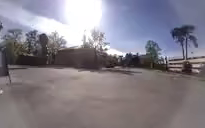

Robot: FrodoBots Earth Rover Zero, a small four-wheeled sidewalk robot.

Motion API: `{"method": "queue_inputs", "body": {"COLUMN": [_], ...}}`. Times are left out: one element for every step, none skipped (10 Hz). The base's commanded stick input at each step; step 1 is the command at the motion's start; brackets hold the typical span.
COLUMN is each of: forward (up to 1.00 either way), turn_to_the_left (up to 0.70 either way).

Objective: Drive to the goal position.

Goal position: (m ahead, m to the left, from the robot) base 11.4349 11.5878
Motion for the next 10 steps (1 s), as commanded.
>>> {"method": "queue_inputs", "body": {"forward": [1.00, 1.00, 1.00, 1.00, 1.00, 1.00, 1.00, 1.00, 1.00, 1.00], "turn_to_the_left": [0.08, 0.00, 0.00, 0.00, 0.00, 0.01, 0.10, 0.40, 0.40, 0.40]}}
